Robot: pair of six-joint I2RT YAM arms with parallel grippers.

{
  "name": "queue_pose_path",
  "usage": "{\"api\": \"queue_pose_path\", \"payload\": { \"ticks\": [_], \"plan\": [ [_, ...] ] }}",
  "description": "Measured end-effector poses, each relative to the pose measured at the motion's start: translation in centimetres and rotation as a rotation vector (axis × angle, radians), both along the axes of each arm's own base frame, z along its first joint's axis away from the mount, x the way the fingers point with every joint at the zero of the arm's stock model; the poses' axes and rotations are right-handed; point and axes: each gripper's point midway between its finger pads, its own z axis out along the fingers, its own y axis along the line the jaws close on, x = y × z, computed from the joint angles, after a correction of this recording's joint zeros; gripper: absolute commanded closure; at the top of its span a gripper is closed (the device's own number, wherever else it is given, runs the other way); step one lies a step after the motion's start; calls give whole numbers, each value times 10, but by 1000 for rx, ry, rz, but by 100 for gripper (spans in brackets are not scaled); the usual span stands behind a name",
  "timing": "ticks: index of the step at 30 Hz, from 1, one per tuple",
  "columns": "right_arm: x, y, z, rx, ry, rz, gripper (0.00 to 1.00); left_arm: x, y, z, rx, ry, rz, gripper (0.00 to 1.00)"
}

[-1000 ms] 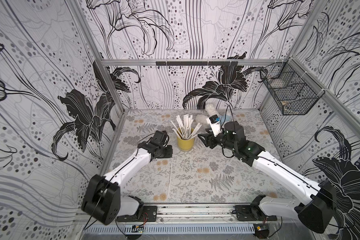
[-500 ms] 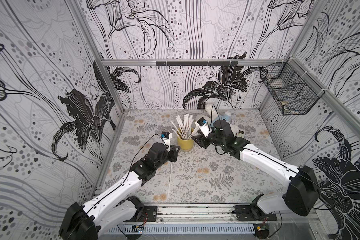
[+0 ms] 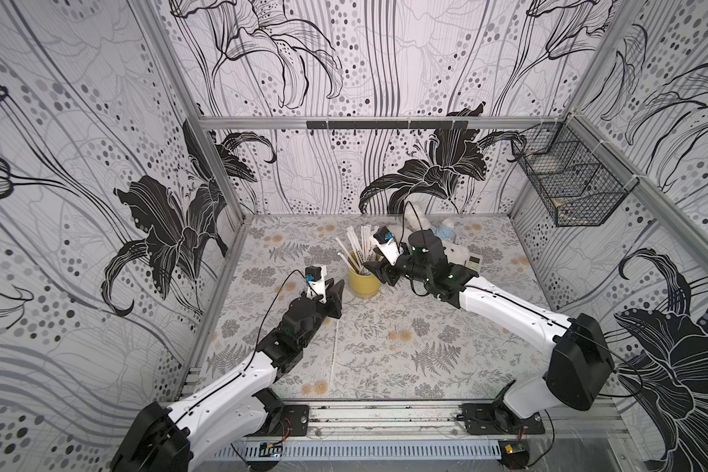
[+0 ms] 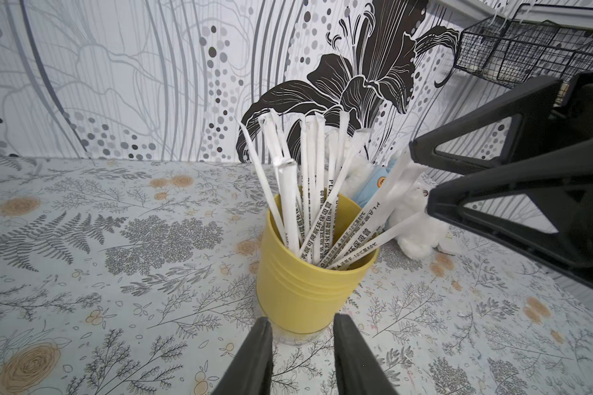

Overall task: Take the straws out of the storage container
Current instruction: Pick up the straw from the container.

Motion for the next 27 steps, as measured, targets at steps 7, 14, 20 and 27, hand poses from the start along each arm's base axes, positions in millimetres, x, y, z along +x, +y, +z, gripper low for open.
{"api": "queue_pose_path", "payload": {
  "ticks": [7,14,20,27],
  "plan": [
    [4,5,-7,-9,-13,8,44,-2,14,9,18,-49,56,68],
    [12,17,-35,-35,16,17,48,-2,22,12,20,-56,98,70],
    [18,49,-46,-55,17,50,50,-2,23,10,24,-50,103,70],
    [33,65,-35,-58,-18,10,50,-4,25,14,9,-56,102,70]
  ]
}}
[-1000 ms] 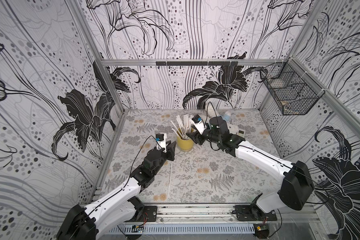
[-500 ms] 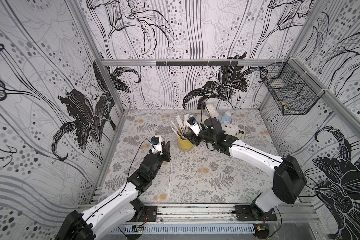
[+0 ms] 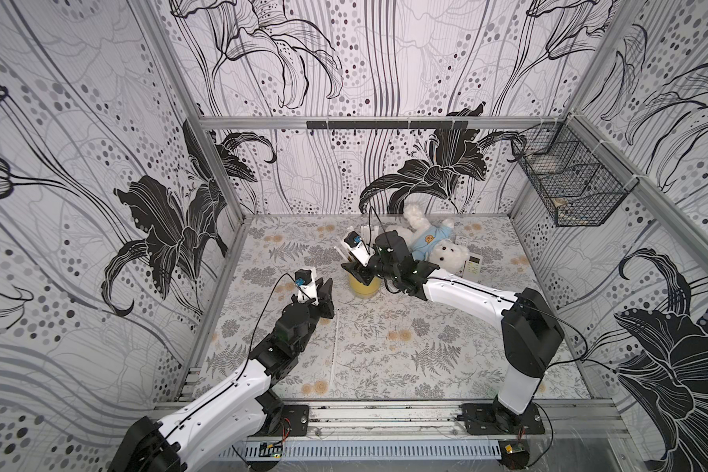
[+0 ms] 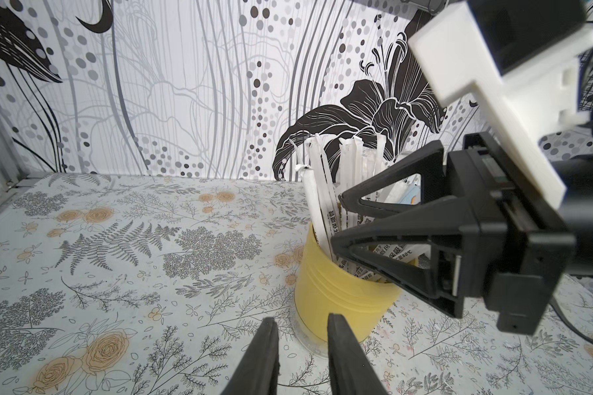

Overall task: Take the straws out of the storage container
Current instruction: Pick up the straw from the container.

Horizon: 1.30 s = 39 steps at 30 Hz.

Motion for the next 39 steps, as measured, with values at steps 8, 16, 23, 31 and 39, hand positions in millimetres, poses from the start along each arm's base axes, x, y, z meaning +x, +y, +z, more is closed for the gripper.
{"api": "queue_pose_path", "payload": {
  "ticks": [8,16,23,31,39],
  "plan": [
    [21,7,11,-12,-20,-55,57,-3,0,6,-25,-13,-8,70],
    [22,12,-15,-68,23,-58,68,-5,0,12,-43,-28,-18,70],
    [22,15,-11,-82,15,-64,82,-6,-1,12,-45,-28,-23,70],
    [21,13,-14,-114,6,-79,90,-7,-1,15,-51,-36,-26,70],
    [13,8,9,-93,-8,-80,100,-7,-1,15,-51,-36,-29,70]
  ]
}}
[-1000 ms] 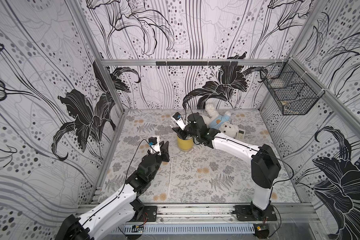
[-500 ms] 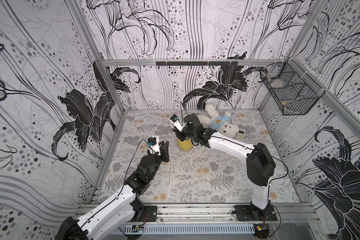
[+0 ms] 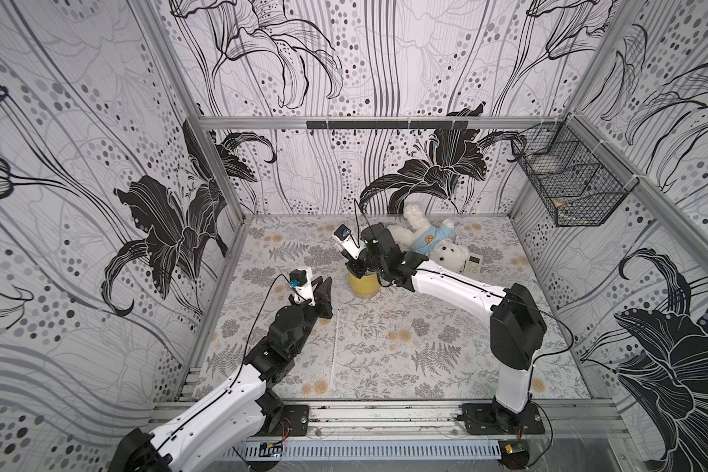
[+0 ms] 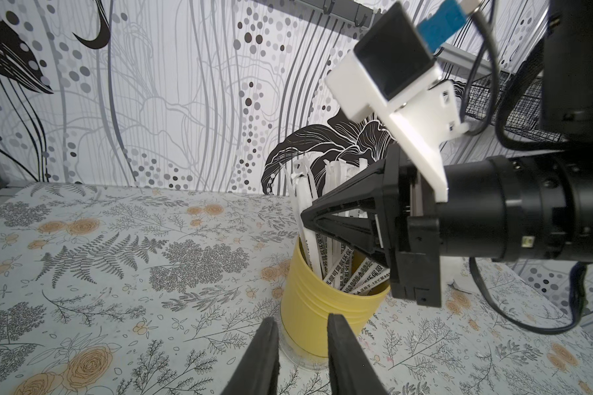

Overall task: Take the straws out of the storage container
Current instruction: Pick up the straw from the container.

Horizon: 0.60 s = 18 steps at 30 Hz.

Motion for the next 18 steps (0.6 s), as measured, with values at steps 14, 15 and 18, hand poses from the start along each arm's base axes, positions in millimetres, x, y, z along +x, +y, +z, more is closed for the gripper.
{"api": "queue_pose_path", "payload": {
  "ticks": [14,15,18],
  "plan": [
    [-10,-10,63,105,-34,-19,100,-2,-3,0,-4,4,-21,70],
    [-9,-10,67,110,-38,-20,100,-2,-3,0,-5,4,-23,70],
    [-8,-9,84,138,-57,-23,100,-3,-4,1,-10,1,-28,71]
  ]
}}
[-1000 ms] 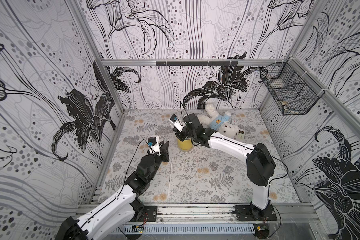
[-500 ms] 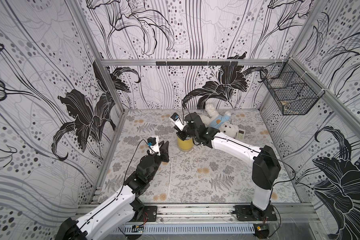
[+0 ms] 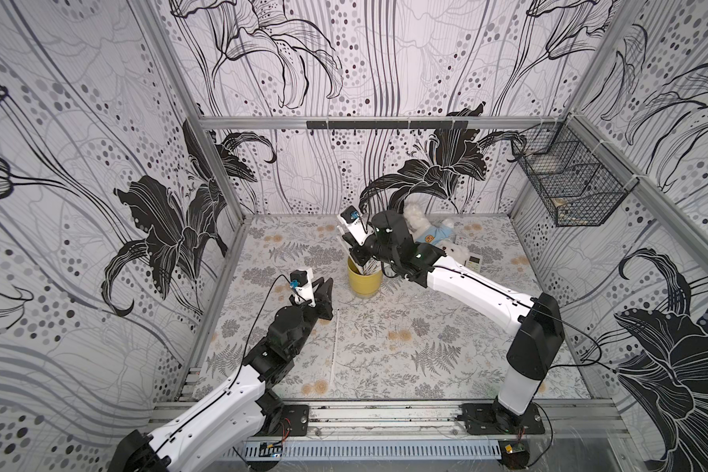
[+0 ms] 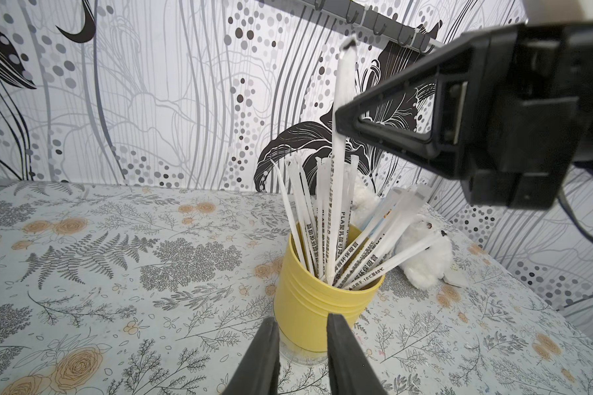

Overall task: Take the straws out of the storage container
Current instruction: Pick up the straw from the container, then place the straw at the center of the board.

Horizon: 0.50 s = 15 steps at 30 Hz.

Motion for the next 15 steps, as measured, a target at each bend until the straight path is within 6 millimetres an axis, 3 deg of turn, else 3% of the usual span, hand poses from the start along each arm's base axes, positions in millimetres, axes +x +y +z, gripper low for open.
{"api": "queue_pose_path", "payload": {
  "ticks": [7,15],
  "plan": [
    [0,-3,42,65,-27,-21,100,-2,0,4,-9,-12,-5,71],
    [-18,-22,80,147,22,-45,100,-4,-7,3,-7,-4,-53,74]
  ]
}}
